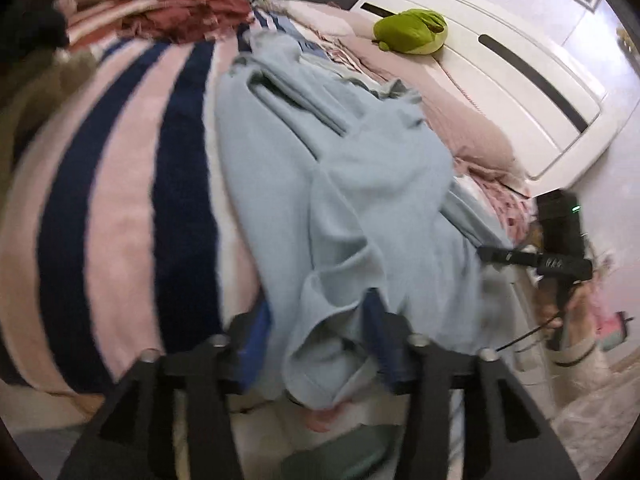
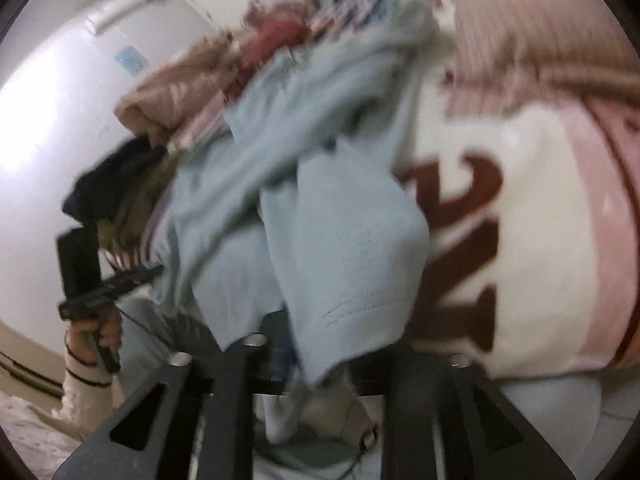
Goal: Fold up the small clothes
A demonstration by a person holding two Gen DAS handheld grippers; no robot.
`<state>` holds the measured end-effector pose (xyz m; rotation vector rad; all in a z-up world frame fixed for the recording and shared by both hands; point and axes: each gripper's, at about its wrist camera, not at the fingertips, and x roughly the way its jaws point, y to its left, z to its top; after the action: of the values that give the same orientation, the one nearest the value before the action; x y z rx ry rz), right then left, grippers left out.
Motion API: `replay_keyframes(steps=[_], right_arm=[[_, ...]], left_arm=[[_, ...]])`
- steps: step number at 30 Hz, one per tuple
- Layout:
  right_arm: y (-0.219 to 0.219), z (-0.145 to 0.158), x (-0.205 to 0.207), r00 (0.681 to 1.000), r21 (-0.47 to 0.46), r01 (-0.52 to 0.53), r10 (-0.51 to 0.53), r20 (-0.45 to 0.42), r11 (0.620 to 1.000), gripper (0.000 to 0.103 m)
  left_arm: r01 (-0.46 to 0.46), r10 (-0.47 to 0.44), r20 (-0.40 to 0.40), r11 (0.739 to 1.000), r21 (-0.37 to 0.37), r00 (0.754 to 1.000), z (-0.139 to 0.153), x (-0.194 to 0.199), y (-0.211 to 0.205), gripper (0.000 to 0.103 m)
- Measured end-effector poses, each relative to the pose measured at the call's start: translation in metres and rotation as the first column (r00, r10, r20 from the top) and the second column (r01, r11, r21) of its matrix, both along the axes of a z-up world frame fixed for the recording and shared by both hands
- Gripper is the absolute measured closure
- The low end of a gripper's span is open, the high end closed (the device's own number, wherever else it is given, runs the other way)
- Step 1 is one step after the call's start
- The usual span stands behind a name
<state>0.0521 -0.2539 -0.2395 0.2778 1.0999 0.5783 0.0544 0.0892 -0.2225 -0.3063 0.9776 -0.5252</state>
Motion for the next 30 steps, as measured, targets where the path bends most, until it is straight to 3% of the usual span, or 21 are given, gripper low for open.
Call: replay_keyframes(steps=[1, 5, 6, 7, 8, 12, 14, 20, 25, 30], right_arm=[[0.001, -0.004, -0.002, 0.999, 0.013, -0.029, 0.029, -0.015, 0.999, 0.060], [0.010, -0.003, -0.001, 1.000, 0.032, -0.025, 0.026, -0.010, 0.999, 0.053], [0.013, -0.002, -0.001, 1.000, 0.018, -0.021, 0.021, 0.001, 1.000, 0.058], [0.018, 0.000, -0.001, 0.999, -0.003, -0.023, 0.023, 0.024, 1.000, 0.082], [0.021, 0.001, -0.002, 0.999, -0.015, -0.025, 0.026, 0.038, 1.000, 0.097], [0.028, 0.012, 0.001, 0.996, 0.092, -0.050, 0.042, 0.083, 0.995, 0.098], [0.025, 0.035, -0.006, 0.988, 0.152, -0.076, 0.054, 0.148, 0.985, 0.098], [0.009, 0.100, -0.039, 0.964, 0.264, -0.137, 0.068, 0.256, 0.955, 0.099], [0.002, 0.122, -0.039, 0.964, 0.226, -0.079, 0.017, 0.267, 0.971, 0.099], [-0.001, 0.121, 0.016, 0.965, 0.157, -0.020, -0.022, 0.261, 0.987, 0.099]], left_arm=[[-0.005, 0.005, -0.008, 1.000, -0.007, 1.000, -0.002, -0.001, -0.002, 0.053], [-0.034, 0.034, -0.010, 0.999, -0.004, 0.999, -0.004, 0.001, -0.009, 0.051], [-0.042, 0.042, 0.000, 0.999, 0.021, 0.999, -0.003, 0.001, -0.013, 0.055], [-0.044, 0.042, 0.022, 0.996, 0.077, 0.999, 0.001, 0.002, -0.021, 0.080], [-0.039, 0.036, 0.032, 0.995, 0.097, 0.999, 0.003, 0.004, -0.025, 0.092], [-0.031, 0.031, 0.097, 0.999, -0.009, 0.995, 0.024, -0.002, -0.020, 0.094], [-0.042, 0.053, 0.166, 0.997, -0.072, 0.985, 0.051, -0.016, -0.008, 0.094], [-0.028, 0.079, 0.335, 0.987, -0.156, 0.939, 0.126, -0.074, 0.014, 0.094], [-0.088, 0.118, 0.349, 0.991, -0.102, 0.930, 0.134, -0.056, 0.013, 0.094], [-0.116, 0.113, 0.327, 0.993, -0.010, 0.938, 0.125, 0.025, 0.003, 0.094]])
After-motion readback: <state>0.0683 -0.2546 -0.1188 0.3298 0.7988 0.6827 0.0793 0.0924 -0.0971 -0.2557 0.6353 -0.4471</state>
